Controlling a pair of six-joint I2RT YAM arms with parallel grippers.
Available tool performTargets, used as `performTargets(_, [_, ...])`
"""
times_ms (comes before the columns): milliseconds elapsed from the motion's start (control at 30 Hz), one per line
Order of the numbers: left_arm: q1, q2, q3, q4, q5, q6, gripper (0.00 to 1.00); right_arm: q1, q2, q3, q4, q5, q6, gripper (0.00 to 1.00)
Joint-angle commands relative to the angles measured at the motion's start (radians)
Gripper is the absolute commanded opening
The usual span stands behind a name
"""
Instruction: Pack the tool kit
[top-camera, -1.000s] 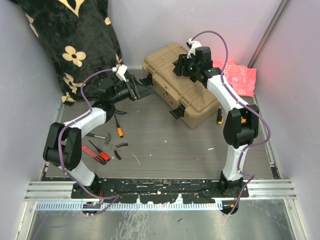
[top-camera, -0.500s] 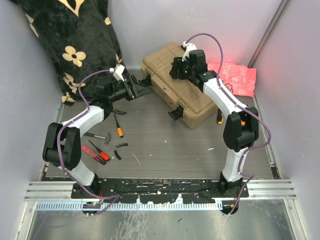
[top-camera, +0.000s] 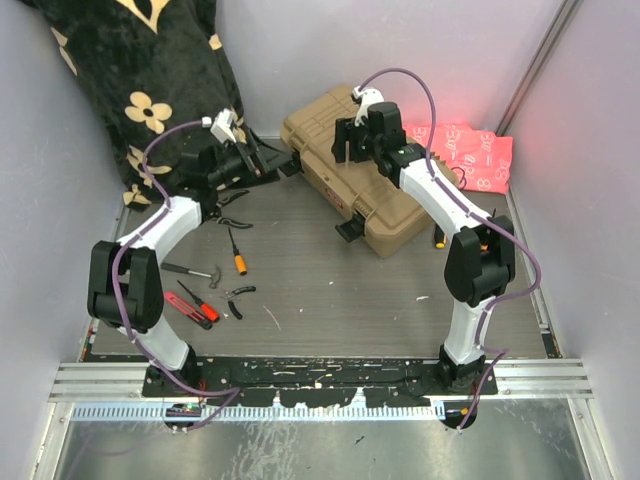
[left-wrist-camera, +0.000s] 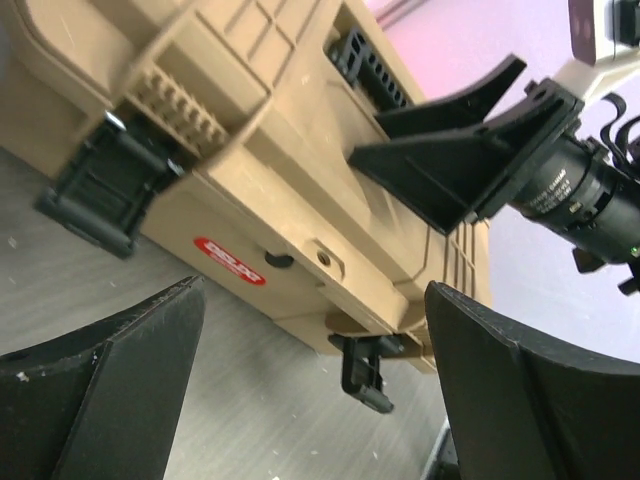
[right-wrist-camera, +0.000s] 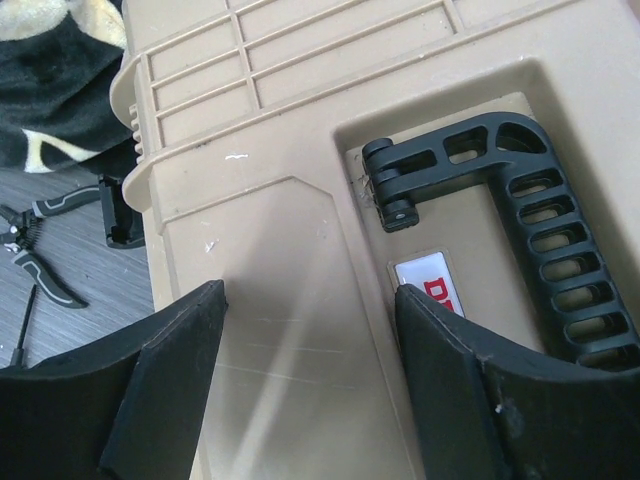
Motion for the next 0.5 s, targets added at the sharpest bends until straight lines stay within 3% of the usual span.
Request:
performTargets(0, [0.013,0.04,0.153,-0.079,-0.036,0.146,0.92,0.03,0.217,-0.119,-0.749,-0.1,0.021,0.73])
performTargets(233, [0.01,0.191,0.383,-0.228,0.074,0.413,0.88,-0.014,0.227,-0.018,-0.788,-0.111,-0.008,0.73])
performTargets(467, [-0.007,0.279,0.437,-0.166,0.111,0.562,0.77,-0.037,0.238,-0.002,-0.813,-0.135,-0.032,0.68])
